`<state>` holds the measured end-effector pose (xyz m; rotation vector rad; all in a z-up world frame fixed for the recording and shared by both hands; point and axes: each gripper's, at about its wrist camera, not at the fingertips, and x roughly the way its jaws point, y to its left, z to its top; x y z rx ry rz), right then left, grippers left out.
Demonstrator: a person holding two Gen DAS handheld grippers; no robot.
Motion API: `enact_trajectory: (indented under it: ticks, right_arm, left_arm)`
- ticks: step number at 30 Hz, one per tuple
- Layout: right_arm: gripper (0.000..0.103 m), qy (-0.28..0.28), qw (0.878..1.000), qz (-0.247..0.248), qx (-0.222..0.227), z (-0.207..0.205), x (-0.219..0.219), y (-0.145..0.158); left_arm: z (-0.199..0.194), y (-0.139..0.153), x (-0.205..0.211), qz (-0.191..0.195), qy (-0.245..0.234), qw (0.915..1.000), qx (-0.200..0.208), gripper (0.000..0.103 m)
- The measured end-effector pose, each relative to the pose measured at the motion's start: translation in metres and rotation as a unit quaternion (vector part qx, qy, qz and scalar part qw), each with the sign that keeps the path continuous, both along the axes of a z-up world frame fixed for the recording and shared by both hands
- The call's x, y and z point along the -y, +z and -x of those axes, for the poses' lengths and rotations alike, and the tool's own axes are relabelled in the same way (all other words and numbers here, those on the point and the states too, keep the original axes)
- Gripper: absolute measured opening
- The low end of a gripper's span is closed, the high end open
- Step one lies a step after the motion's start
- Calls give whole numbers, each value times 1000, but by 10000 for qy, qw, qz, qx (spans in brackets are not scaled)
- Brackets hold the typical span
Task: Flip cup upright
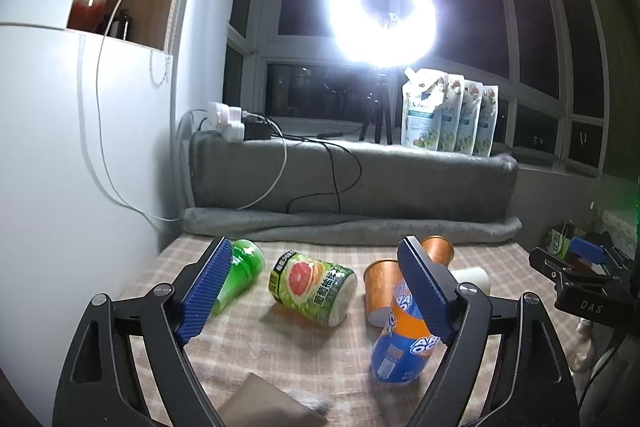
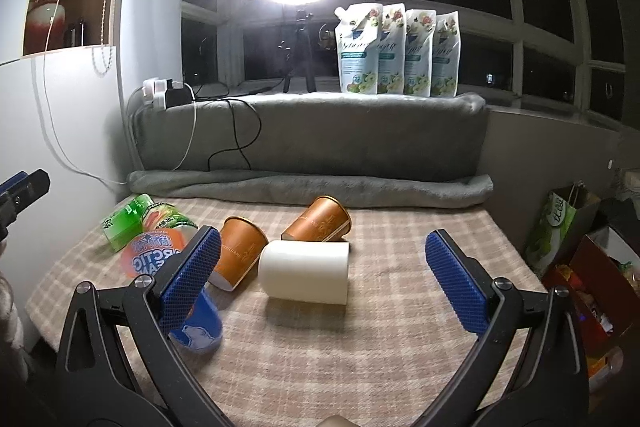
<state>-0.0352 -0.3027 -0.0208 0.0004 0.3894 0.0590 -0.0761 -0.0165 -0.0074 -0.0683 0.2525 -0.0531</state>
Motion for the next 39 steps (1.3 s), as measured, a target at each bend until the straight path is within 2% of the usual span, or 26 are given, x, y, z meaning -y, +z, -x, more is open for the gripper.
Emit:
enact_trajectory:
  ticks: [6,8,10,39]
  right_arm:
    - [103,-77,9999,16,96,3,0,2]
    - [103,-89,9999,25,129,5,0,3]
    - [103,-117,9998,40,169,6,0,4]
    - [103,-142,9997,46,183,5,4,4]
  left_arm:
    - [0,0,1,-34,44,10000,14,86]
    - [1,-1,1,-23,40,10000,-11,97]
    - [2,-1,-1,39,58,10000,37,102]
    - [1,-2,2,81,15,10000,-23,102]
